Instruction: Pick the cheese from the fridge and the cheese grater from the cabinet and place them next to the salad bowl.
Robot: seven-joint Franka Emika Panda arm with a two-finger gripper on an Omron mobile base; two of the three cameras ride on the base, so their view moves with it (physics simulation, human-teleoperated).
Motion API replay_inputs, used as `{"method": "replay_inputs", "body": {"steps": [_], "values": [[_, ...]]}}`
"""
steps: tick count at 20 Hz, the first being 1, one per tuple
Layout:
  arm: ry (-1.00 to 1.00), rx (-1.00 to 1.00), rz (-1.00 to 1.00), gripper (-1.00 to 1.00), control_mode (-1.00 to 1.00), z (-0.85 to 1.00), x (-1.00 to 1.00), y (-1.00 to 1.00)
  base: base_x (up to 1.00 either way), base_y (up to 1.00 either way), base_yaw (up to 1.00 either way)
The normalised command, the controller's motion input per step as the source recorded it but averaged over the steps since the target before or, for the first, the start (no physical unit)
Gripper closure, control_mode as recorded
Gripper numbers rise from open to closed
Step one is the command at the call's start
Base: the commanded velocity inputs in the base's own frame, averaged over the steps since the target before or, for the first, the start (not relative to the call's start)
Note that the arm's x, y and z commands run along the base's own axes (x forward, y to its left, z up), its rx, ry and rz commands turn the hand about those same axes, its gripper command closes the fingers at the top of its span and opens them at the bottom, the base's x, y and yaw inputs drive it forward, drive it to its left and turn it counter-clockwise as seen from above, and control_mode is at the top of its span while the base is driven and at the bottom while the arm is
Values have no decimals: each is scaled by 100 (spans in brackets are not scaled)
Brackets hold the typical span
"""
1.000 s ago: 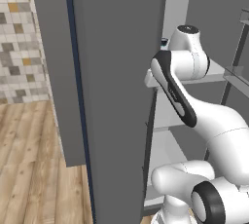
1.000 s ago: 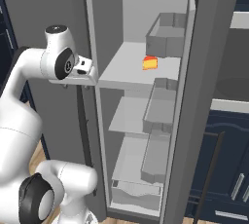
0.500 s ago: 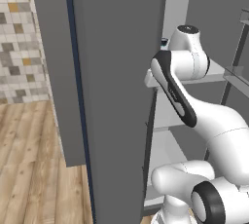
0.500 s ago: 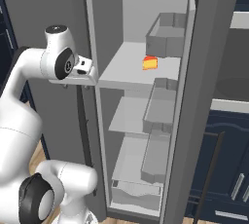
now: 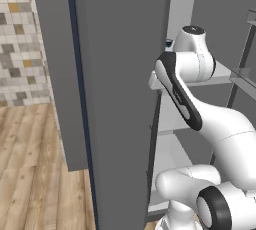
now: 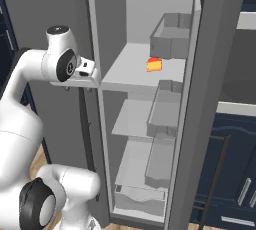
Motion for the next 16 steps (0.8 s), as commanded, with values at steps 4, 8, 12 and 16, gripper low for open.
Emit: {"method": "replay_inputs", "body": {"steps": [4,8,12,16], "values": [[0,-1,1,-100,-100,0,-1,7,0,0,0],[-1,-3,3,-100,-100,0,0,11,0,0,0],[0,0,0,-100,-100,0,0,0,0,0,0],[0,0,0,-100,-100,0,0,0,0,0,0]]}}
